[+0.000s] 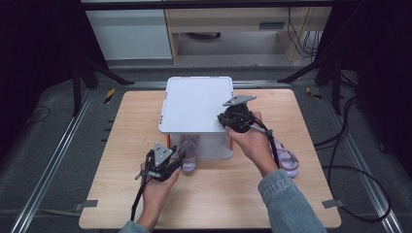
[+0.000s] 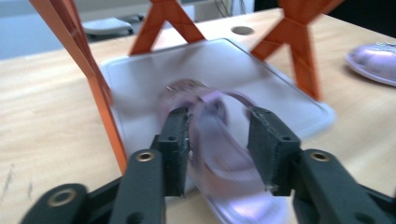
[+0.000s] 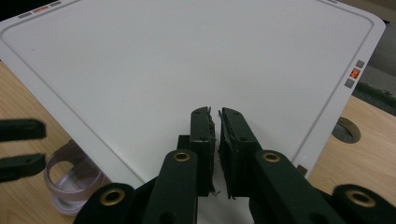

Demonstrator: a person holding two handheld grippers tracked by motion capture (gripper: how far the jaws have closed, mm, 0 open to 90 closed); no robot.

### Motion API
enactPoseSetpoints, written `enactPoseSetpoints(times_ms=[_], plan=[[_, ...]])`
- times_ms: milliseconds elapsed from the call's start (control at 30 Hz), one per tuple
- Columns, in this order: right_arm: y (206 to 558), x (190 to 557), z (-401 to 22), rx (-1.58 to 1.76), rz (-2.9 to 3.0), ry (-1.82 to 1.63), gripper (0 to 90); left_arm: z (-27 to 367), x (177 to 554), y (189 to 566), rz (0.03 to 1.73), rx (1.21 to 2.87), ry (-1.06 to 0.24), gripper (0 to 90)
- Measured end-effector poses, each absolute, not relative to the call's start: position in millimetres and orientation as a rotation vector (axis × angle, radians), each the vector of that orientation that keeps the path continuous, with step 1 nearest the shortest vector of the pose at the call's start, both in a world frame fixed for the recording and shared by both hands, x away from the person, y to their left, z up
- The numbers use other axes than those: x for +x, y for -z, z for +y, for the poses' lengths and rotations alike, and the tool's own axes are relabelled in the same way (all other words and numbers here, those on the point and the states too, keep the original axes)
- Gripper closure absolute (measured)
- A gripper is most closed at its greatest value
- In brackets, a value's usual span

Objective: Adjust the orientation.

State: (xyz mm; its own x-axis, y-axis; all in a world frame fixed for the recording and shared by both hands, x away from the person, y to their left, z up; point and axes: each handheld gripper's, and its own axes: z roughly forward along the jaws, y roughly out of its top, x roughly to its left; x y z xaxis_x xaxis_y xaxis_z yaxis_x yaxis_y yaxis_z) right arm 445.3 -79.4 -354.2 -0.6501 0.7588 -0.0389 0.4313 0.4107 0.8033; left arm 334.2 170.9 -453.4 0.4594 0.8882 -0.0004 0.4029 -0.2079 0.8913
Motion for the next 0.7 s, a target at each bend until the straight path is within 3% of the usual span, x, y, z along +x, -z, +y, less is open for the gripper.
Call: enactPoseSetpoints(times_ms=[133, 367, 700], plan=[[354.2, 443.5, -77.4, 1.005, 2.267, -1.104, 85.7, 163.4, 310.6, 459.8, 1.096, 1.865, -0.624, 67.5], [354.3, 441.8, -75.3, 0.988, 2.268, -1.091, 89.1, 154.9, 302.6, 478.5, 1.12, 1.921, -0.571, 77.6], [354.6, 440.3, -74.7, 0.965, 2.268, -1.083, 89.6, 146.5, 303.0, 494.1, 1.124, 1.989, -0.548, 82.2]])
